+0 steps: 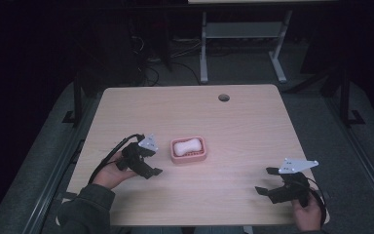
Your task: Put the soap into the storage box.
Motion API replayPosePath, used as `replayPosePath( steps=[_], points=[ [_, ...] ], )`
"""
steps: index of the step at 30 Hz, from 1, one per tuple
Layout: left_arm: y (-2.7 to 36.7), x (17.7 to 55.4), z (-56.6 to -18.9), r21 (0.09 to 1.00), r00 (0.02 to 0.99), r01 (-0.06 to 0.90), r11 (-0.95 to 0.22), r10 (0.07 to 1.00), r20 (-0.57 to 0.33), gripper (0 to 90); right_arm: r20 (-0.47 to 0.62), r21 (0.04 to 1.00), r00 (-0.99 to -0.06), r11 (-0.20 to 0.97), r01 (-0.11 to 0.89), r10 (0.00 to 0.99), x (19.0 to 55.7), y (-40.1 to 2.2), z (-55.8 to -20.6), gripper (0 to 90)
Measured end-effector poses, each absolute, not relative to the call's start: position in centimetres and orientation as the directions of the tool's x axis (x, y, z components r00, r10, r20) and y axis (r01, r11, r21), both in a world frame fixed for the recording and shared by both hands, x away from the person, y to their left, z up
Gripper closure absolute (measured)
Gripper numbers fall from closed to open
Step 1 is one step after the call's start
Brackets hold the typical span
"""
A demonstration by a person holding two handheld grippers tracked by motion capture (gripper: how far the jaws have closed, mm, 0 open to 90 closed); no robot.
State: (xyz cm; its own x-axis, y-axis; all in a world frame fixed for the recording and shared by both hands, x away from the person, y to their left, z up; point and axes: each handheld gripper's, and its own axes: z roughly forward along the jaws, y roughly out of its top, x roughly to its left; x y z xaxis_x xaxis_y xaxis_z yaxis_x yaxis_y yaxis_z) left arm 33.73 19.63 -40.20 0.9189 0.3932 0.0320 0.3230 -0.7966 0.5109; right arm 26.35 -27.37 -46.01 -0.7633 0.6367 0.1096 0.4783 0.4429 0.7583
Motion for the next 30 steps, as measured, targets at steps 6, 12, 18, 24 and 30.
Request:
replayPosePath(
  steps=[6,12,18,24,30],
  points=[
    [20.3,33.0,-40.3,0.516,0.919,0.314,-0.796,0.392,0.044,26.4,0.11,0.756,-0.762,0.444,0.481,0.638,26.3,-27.4,-46.0,14.2],
    [21.1,32.3,-40.9,0.521,0.913,0.333,-0.786,0.406,0.028,26.4,0.112,0.756,-0.763,0.444,0.481,0.636,26.3,-27.3,-46.0,14.1],
    [21.7,31.4,-41.5,0.511,0.914,0.328,-0.794,0.404,0.042,26.2,0.106,0.759,-0.766,0.446,0.474,0.634,26.3,-27.4,-46.0,14.2],
    [22.7,29.8,-42.2,0.509,0.909,0.334,-0.793,0.414,0.049,26.2,0.112,0.754,-0.763,0.446,0.482,0.636,26.1,-27.5,-46.0,14.2],
    [23.6,27.5,-42.8,0.526,0.91,0.323,-0.787,0.41,0.054,26.6,0.106,0.756,-0.764,0.447,0.477,0.636,26.0,-27.5,-46.0,14.2]
  ],
)
